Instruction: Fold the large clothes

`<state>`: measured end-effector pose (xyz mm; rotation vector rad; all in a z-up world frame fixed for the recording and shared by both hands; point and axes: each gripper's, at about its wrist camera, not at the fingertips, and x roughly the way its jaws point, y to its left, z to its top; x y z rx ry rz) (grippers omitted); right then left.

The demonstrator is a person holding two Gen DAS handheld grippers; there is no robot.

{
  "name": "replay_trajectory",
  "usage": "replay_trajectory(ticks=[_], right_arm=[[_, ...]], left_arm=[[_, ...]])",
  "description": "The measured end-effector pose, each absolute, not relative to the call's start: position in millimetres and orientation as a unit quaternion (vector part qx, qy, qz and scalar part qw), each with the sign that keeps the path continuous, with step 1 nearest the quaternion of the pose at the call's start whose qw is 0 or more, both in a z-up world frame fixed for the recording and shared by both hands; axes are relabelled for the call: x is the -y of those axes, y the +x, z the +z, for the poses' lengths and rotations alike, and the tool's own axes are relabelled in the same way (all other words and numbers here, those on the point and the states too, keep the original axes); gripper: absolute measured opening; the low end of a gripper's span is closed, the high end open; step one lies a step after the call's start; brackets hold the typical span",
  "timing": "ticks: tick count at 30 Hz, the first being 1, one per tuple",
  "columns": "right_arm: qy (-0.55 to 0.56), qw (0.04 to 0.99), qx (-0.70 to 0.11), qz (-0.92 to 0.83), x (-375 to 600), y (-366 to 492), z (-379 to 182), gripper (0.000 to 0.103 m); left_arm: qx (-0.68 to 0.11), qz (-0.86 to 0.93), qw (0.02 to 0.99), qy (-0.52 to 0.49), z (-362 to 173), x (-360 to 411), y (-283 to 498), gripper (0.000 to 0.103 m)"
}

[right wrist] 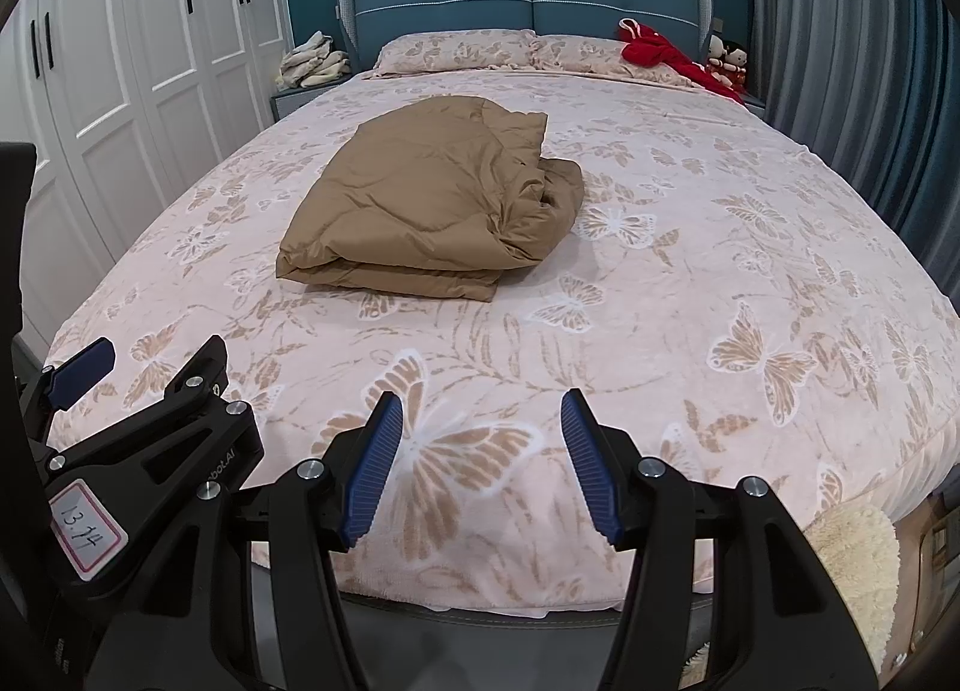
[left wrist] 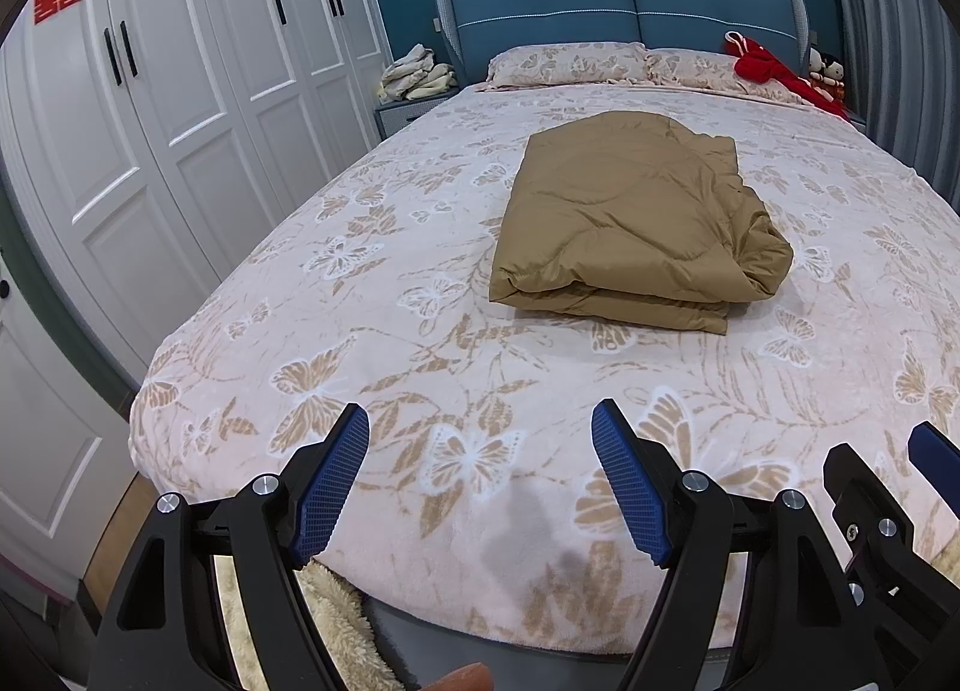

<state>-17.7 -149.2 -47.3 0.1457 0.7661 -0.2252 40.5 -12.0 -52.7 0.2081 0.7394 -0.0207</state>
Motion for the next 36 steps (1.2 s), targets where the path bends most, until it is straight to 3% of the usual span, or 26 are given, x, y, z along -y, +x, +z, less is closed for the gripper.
replay_trajectory(ticks=[36], right_arm=[[0.074, 0.917, -0.376, -0.112, 154.4, -20.2, -49.6, 0.053]], left_arm=[[-0.365, -0.017, 0.927, 0.090, -53.5, 12.3, 40.3, 0.074]])
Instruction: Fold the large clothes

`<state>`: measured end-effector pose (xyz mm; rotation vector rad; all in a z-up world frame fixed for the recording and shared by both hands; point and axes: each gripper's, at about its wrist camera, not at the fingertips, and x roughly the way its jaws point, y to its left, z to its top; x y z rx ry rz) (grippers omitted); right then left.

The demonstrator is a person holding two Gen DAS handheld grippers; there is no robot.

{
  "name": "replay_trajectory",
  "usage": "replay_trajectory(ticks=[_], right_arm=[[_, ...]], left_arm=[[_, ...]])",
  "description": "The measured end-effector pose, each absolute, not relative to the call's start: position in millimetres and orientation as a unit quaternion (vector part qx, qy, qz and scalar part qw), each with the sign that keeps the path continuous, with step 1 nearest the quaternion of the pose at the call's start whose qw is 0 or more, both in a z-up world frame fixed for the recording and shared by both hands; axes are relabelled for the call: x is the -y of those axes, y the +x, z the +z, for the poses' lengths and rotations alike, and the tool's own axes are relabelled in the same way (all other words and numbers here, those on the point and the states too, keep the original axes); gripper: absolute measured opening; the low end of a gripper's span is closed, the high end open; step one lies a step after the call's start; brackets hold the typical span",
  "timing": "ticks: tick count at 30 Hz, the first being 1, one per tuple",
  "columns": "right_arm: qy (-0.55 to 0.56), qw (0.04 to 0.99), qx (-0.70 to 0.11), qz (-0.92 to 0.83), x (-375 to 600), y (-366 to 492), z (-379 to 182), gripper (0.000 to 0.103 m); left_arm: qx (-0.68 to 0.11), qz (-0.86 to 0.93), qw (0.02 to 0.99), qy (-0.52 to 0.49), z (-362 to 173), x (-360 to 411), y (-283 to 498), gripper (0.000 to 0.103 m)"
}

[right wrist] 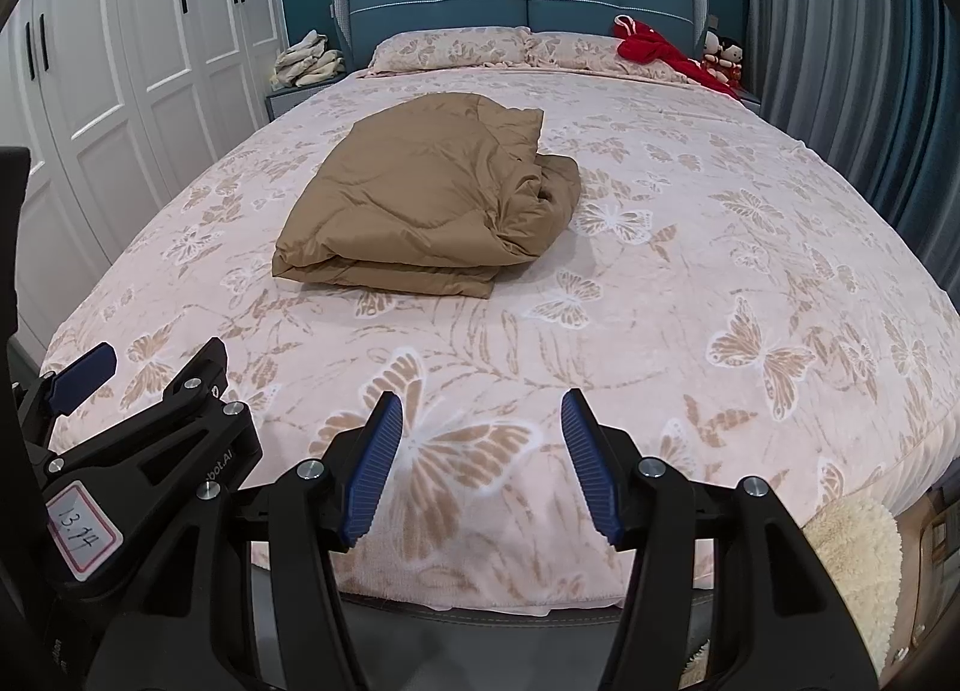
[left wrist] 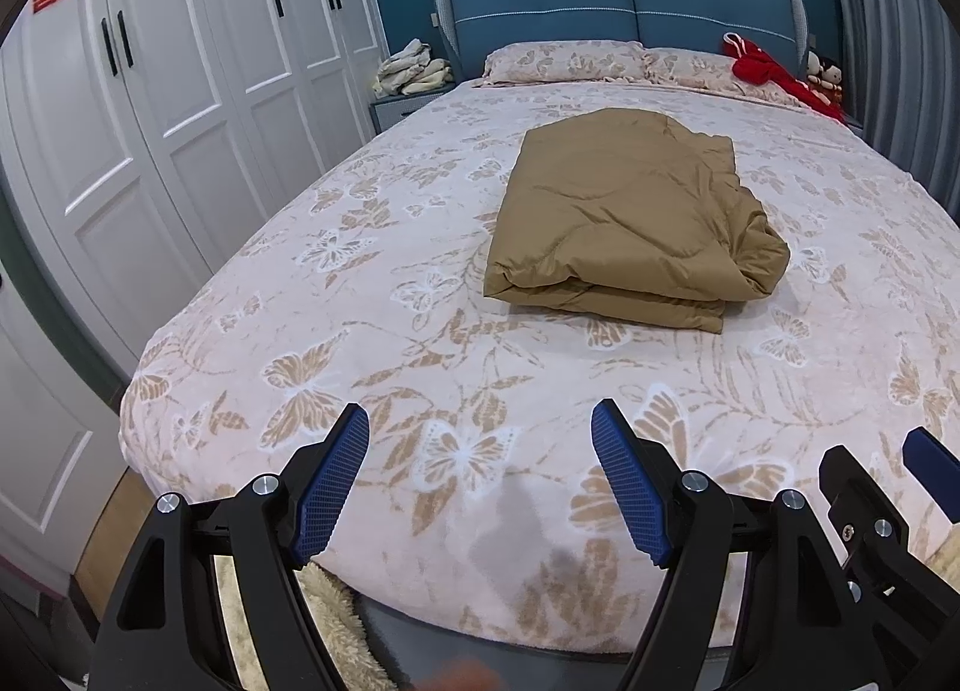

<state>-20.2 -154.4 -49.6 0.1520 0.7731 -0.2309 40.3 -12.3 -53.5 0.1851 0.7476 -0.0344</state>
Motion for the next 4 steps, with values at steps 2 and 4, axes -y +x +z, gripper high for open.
replay_trajectory(ticks=[2, 4], right_arm=[[0.074, 0.917, -0.376, -0.114, 154.2, -19.7, -49.7, 0.058], [0.078, 0.916, -0.372, -0.132, 156.9, -20.5, -50.6, 0.068]], left_arm=[[-0.363, -0.017, 0.927, 0.094, -53.0, 11.7, 41.3, 0.074], [-0.362, -0.014, 0.928, 0.091, -52.4, 10.2, 41.8, 0.074]])
